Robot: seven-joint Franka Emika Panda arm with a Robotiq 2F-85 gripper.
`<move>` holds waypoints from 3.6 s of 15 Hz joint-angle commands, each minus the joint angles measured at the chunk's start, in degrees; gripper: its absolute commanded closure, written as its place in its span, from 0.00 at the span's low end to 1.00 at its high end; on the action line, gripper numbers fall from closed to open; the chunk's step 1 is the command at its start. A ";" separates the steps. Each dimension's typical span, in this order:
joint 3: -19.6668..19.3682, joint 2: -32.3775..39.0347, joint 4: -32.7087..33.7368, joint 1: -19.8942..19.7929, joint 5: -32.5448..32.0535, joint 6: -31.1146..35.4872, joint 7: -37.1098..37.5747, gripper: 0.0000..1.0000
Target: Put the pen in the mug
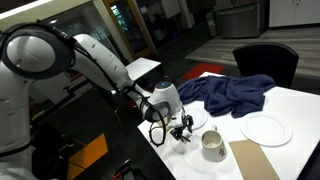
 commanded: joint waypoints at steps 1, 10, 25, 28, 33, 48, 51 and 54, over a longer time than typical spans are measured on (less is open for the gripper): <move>0.36 -0.10 -1.10 0.62 -0.06 1.67 1.23 0.29; 3.00 1.15 -0.85 -0.45 0.66 2.26 0.05 0.32; 2.22 1.02 0.17 0.37 0.30 2.27 0.20 1.00; 1.82 -1.94 -2.01 0.64 -0.17 1.79 -0.25 0.97; -2.13 -8.38 -5.89 4.19 -2.82 0.76 1.31 0.97; -21.82 -26.72 -7.60 20.76 -45.75 -16.34 39.58 0.97; -13.30 -28.91 -5.94 13.78 -56.55 -24.21 52.70 0.97; -4.65 -29.47 -4.69 7.55 -61.70 -33.16 62.34 0.97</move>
